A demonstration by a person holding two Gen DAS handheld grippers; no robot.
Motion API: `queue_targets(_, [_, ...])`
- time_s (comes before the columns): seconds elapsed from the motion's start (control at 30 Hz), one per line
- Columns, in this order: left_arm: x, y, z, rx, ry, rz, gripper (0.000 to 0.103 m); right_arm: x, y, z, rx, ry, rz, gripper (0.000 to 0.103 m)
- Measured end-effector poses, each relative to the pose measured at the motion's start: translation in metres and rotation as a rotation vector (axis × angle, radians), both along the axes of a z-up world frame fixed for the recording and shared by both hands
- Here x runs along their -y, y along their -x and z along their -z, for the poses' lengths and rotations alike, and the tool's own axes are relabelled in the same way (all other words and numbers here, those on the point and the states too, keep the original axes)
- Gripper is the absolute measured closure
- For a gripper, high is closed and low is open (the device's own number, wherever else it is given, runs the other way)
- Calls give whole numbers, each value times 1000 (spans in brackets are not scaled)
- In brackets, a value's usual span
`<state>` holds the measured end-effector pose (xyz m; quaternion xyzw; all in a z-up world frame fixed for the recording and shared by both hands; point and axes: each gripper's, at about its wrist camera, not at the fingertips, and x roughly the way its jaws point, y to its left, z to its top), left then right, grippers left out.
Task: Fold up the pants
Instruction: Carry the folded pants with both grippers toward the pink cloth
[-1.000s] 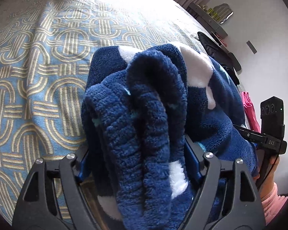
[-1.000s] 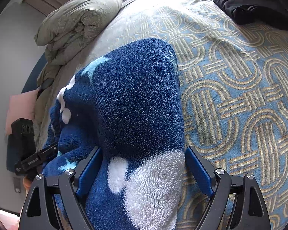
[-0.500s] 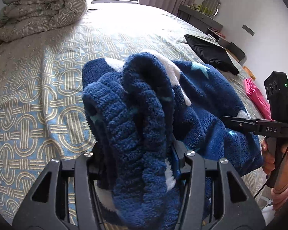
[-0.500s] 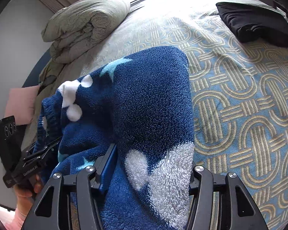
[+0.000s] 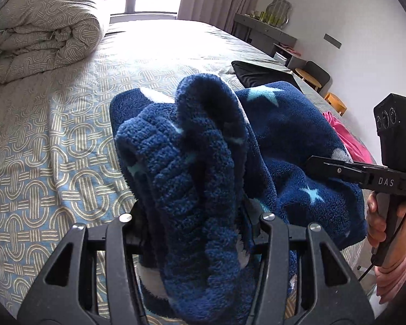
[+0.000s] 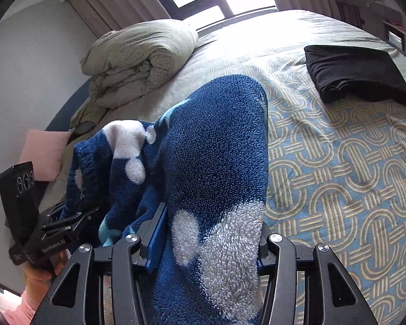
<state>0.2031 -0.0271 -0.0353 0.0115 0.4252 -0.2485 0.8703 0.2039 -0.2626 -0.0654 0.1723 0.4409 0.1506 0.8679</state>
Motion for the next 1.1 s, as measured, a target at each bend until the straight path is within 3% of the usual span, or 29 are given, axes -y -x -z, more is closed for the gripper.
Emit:
queue_targets(0.4, [80,28,-24,26,-55,105,51,72,61,-17,64,-25,90,52])
queue_targets(0.57, [139,37,-31,37,-56,204,51,117,95,-24,101,-8,176,52])
queue_targets(0.7, [189,43,-37,51,-45,285,51,159,126,-34,172,75,269,52])
queue_targets(1.1, [339,21,-71,118,-21,529,51,276,177,-66,244,79,532,52])
